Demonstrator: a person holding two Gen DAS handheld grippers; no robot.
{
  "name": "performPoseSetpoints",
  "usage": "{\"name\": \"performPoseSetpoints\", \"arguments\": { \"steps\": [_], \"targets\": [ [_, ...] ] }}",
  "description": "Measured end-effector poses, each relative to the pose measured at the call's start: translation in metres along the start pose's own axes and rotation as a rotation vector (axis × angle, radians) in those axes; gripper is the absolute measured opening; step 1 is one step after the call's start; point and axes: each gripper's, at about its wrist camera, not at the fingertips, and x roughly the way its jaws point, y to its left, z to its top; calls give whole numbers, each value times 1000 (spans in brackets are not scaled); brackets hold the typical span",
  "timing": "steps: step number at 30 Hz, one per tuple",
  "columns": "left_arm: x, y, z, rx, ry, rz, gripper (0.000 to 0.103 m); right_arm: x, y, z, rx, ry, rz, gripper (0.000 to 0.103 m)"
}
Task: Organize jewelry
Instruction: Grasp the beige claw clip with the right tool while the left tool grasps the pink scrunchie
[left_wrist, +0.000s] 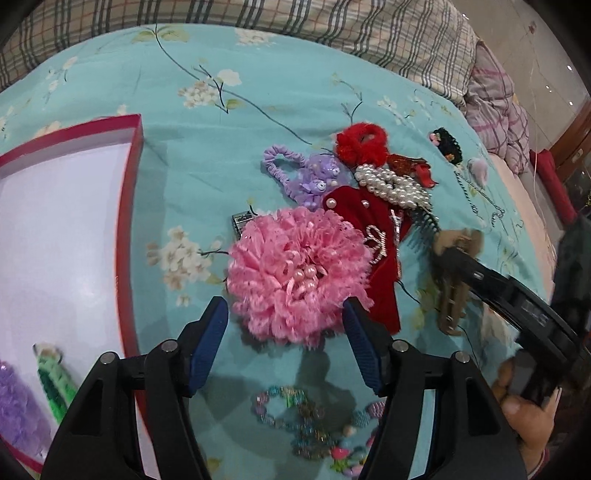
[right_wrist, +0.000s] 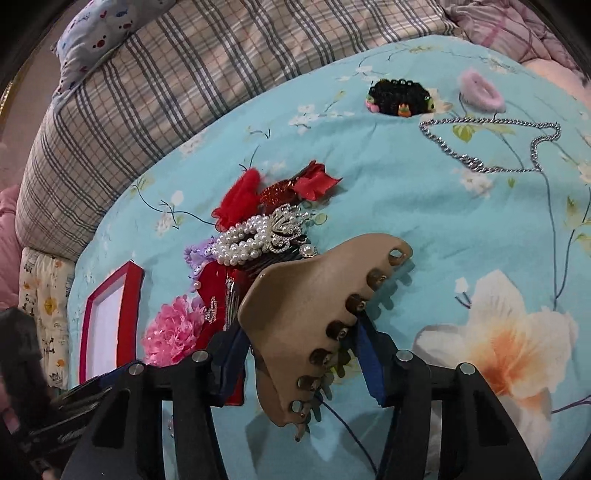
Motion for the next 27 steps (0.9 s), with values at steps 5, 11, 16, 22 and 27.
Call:
{"name": "performPoseSetpoints", "arguments": {
  "steps": [5, 11, 16, 22, 27],
  "targets": [
    [6, 12, 7, -64, 2, -71, 59, -12, -3, 3, -10, -16, 17, 55],
    [11, 10, 5, -56, 11, -99, 8, -22, 3, -1, -44, -20, 41, 55],
    [-15, 6, -3, -29, -43, -97, 6, -31, 10, -3, -60, -19, 59, 55],
    [-61, 13, -10, -26, -122, -97, 6, -38, 25, -11, -99, -3, 89, 55],
    [-90, 31, -19, -53, -173, -81, 6, -38, 43, -21, -135, 20, 119, 55]
  ]
}}
